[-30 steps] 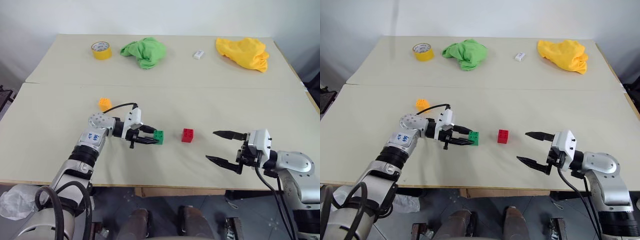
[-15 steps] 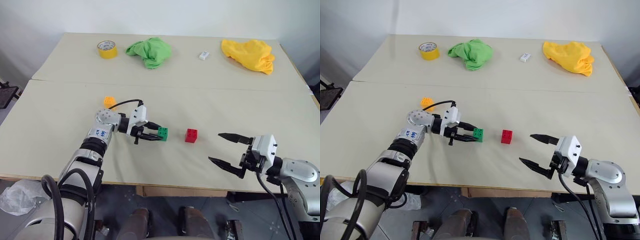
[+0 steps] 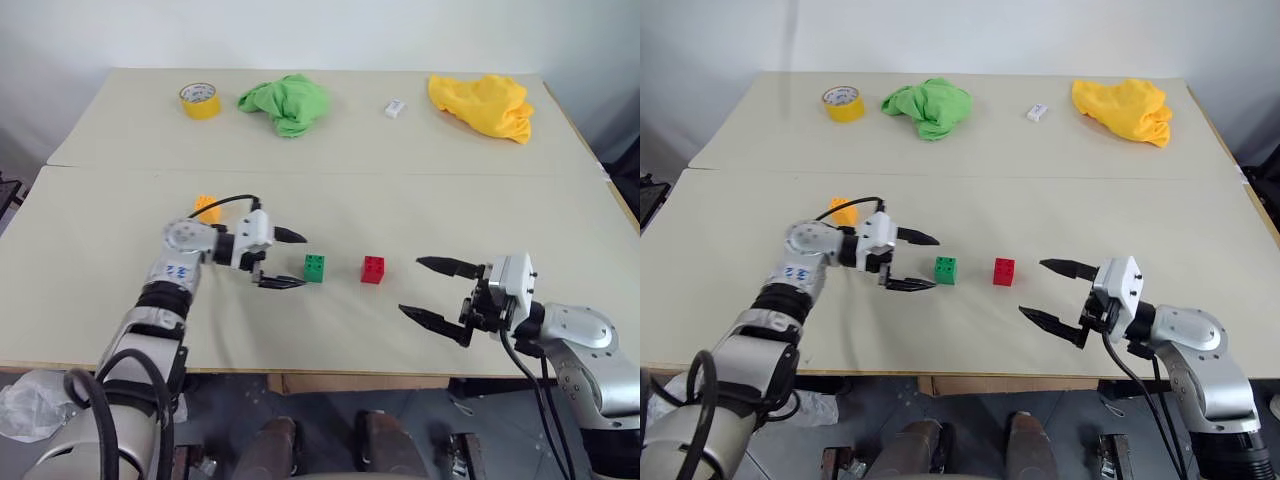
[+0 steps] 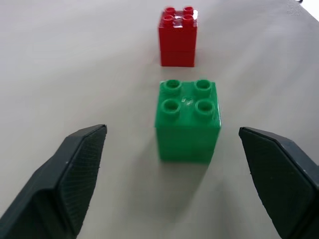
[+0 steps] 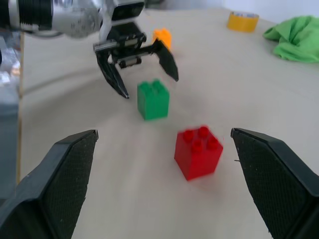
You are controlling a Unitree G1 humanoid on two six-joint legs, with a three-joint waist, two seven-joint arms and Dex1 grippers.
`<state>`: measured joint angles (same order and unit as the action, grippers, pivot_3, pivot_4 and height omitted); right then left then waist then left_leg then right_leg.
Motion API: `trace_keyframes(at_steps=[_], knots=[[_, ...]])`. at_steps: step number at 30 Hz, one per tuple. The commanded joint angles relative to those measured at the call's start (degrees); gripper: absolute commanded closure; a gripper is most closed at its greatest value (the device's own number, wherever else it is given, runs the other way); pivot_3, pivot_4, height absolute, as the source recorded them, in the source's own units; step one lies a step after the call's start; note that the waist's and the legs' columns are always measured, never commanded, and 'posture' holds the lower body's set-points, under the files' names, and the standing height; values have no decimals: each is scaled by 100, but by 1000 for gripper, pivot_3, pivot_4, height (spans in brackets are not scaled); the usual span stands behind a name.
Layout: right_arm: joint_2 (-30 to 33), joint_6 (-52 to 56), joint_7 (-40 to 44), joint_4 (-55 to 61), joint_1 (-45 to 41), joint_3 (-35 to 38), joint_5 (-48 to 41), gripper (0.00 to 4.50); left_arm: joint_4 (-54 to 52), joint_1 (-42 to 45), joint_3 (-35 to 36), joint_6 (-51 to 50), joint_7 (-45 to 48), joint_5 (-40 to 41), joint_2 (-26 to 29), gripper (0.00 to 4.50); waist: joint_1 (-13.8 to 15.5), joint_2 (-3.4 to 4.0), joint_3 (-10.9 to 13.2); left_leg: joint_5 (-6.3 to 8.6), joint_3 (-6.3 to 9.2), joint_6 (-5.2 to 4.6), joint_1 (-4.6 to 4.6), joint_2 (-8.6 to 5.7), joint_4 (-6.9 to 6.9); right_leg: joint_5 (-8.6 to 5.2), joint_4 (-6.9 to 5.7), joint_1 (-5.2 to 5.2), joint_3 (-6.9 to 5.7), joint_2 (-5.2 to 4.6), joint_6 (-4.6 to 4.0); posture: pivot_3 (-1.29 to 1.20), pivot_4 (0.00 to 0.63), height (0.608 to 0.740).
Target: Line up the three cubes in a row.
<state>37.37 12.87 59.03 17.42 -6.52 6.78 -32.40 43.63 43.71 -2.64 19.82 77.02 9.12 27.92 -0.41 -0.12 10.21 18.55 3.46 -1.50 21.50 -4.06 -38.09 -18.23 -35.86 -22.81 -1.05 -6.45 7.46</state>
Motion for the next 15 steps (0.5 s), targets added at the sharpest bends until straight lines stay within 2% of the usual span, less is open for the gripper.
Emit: trace_keyframes(at_steps=[1, 5, 7, 10, 15], knots=[[-69, 125, 8, 132, -252, -120, -151, 0, -1715, -1115, 621, -725, -442, 584, 450, 26, 1, 0, 0, 1, 1, 3, 0, 4, 0, 0, 1, 0, 3, 1, -1, 0, 150, 740], [-115, 152, 158, -161, -624, -308, -101, 0, -3574, -2490, 1535, -1786, -1505, 1150, 717, 26, 50, -3, 2, 2, 11, 3, 2, 2, -3, -2, 1, 3, 30, -8, -4, 0, 150, 740], [-265, -44, 211, -372, -842, -413, -3, 0, -4330, -3266, 2181, -2199, -2193, 1373, 672, 26, 42, -4, 1, 3, 18, 1, 2, -2, -7, -2, 4, 12, 31, -11, -5, 0, 150, 740], [-544, -361, 273, -630, -1100, -549, 134, 0, -5026, -4561, 3221, -2295, -3412, 1348, 181, 26, 38, -1, 0, 3, 21, 1, -4, -4, 1, -2, 12, 15, 34, -11, -5, 0, 150, 740], [-966, -986, 183, -959, -1320, -626, 410, 0, -5264, -5729, 4169, -2053, -4550, 1423, -642, 26, 49, -6, 0, 4, 21, 2, -6, -3, 6, -3, 25, 17, 27, -7, -6, 0, 150, 740]])
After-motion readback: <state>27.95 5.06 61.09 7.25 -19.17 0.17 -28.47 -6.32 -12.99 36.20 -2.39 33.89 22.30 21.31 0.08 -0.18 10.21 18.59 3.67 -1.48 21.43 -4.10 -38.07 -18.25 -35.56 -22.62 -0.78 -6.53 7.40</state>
